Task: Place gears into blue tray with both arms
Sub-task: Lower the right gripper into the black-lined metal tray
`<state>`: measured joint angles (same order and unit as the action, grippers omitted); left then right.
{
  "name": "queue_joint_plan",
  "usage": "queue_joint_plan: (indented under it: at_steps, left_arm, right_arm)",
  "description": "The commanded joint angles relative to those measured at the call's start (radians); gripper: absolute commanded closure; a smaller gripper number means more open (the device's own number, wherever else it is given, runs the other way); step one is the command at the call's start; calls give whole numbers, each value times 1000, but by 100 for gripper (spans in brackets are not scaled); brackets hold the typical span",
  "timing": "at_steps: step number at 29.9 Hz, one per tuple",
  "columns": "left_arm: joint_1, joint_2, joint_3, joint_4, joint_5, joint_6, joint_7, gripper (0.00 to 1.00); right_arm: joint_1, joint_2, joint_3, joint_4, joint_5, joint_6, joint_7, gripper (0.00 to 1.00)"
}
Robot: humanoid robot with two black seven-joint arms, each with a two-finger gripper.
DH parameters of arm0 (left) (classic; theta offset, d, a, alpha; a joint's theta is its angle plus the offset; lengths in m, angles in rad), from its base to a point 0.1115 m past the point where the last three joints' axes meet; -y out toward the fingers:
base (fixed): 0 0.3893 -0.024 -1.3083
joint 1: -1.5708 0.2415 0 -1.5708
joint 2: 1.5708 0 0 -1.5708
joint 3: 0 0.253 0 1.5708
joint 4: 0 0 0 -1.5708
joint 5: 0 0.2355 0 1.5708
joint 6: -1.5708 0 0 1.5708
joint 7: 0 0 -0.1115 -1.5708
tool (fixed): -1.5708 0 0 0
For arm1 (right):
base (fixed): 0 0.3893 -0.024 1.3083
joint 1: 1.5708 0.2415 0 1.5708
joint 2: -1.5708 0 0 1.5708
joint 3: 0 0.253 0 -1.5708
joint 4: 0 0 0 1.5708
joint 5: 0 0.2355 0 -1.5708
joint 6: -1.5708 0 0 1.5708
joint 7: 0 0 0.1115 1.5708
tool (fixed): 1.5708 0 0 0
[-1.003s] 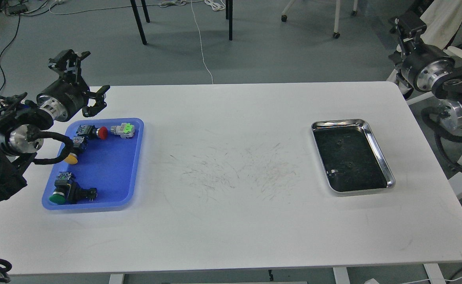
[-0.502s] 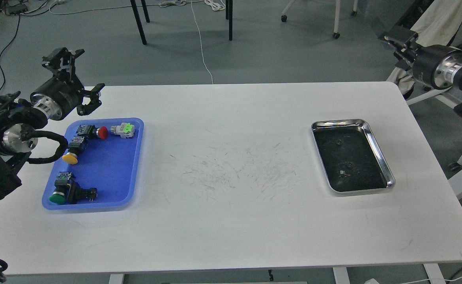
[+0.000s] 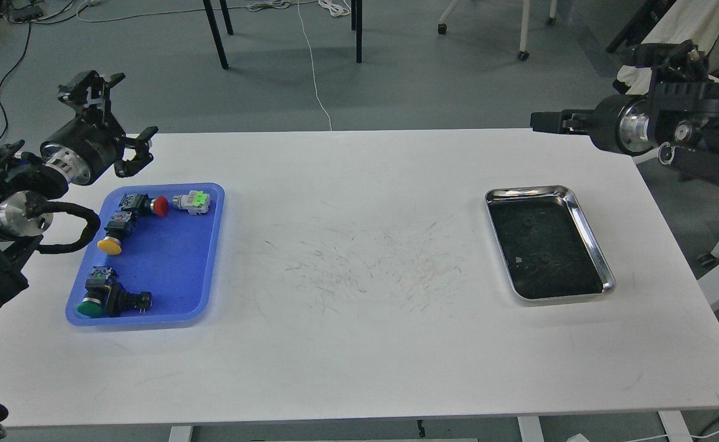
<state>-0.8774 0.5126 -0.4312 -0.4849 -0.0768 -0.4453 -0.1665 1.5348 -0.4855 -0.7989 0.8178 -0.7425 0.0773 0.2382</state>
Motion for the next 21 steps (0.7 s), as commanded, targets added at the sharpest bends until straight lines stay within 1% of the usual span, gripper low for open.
queue_joint_plan:
  at_steps: [1,5,9,14,21]
  left_arm:
    - [0,0,0,0,0,0,1,1]
    - [0,1,0,0,0,-1,1,1]
    - [0,0,-1,0,0,0,1,1]
    - [1,0,0,0,0,0,1,1]
    - [1,1,0,0,0,-1,-1,1]
  right_arm:
    - [-16,7,0,15,-173,1,21,2]
    - [-47,7,-2,18,-230,1,27,2]
    - [-111,10,-9,7,-242,-1,46,3]
    - [-148,21,-5,6,-242,-10,46,5]
    - [-209,34,6,-42,-242,-33,47,7]
